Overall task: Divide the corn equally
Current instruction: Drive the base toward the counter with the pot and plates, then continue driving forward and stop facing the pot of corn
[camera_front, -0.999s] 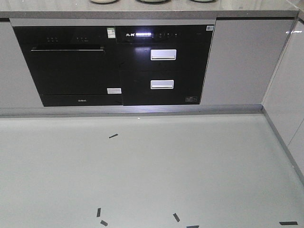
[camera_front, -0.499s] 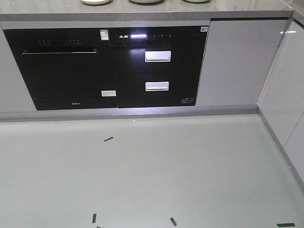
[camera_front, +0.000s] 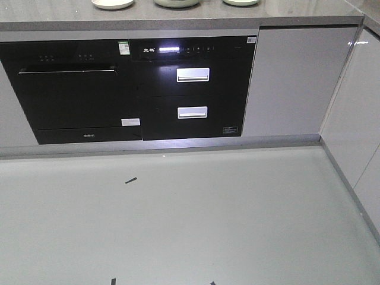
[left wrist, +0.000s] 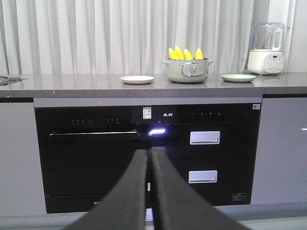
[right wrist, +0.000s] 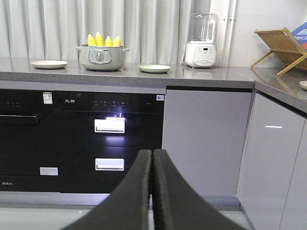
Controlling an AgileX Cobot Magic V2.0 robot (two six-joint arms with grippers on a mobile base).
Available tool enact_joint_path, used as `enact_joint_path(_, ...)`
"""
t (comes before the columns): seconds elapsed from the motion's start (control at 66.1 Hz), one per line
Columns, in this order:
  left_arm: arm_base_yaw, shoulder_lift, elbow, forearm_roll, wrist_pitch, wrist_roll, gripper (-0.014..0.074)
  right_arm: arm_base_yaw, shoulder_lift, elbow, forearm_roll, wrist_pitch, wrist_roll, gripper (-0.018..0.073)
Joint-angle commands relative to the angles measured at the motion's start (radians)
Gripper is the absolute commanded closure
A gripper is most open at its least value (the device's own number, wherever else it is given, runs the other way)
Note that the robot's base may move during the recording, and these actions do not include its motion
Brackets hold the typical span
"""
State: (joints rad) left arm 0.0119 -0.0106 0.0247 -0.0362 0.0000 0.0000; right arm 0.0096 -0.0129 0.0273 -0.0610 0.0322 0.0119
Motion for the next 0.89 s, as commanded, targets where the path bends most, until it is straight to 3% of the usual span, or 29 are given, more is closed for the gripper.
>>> enact_joint_path(0.0,-0.002,-0.017,-0.017,-0.006,-0.069,-0.012,0.0603,-0.003,-0.005,0.008,-0.005,-0.078,-0.001,0.0566)
enact_joint_path(0.877,-0.002,-0.017,-0.017,-0.006,-0.069,-0.012,0.0603,-0.003,-0.005,0.008,-0.005,-0.078,-0.001,0.0566)
